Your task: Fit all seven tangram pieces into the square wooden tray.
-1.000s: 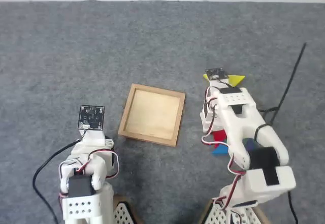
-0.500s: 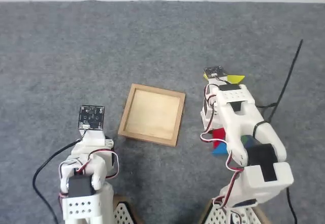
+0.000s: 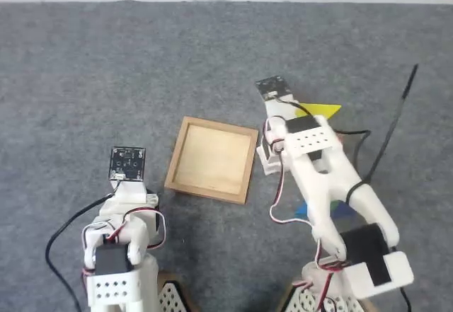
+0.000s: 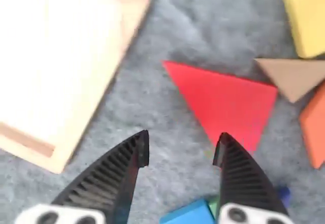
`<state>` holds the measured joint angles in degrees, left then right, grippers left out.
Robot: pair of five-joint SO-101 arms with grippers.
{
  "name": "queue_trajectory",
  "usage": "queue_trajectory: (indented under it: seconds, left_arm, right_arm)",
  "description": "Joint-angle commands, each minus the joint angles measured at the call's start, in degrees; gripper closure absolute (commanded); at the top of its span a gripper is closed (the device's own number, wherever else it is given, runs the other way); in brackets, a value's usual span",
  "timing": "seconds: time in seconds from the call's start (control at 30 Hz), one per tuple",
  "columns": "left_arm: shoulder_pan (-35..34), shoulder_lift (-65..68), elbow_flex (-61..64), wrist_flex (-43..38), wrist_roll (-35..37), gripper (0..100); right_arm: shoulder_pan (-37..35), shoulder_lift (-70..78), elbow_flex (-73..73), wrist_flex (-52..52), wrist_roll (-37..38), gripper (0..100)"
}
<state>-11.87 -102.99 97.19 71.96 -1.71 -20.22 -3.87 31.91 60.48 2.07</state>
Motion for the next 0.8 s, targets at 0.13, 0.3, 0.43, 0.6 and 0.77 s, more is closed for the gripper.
queue_trajectory:
  seconds: [0.13, 0.3, 0.43, 0.6, 0.77]
  left_arm:
    - [-0.26, -1.05, -0.75, 0.26, 0.97, 98]
    - [-0.26, -1.05, -0.75, 0.26, 0.97, 98]
    - [-0.26, -1.05, -0.75, 0.26, 0.97, 98]
    - [-0.26, -1.05, -0.75, 0.26, 0.97, 98]
    - [-0.26, -1.05, -0.75, 0.26, 0.97, 98]
  right_arm:
    - [6.55, -2.42, -2.81, -0.48, 4.84, 66.9]
    - [6.55, 4.79, -7.03, -0.84, 15.82, 64.5]
    - [6.64, 12.7, -12.92, -1.1, 18.9, 64.5]
    - [6.46, 22.02, -15.74, -0.84, 24.0, 64.6]
    - [5.41, 22.81, -16.62, 0.92, 24.79, 65.0]
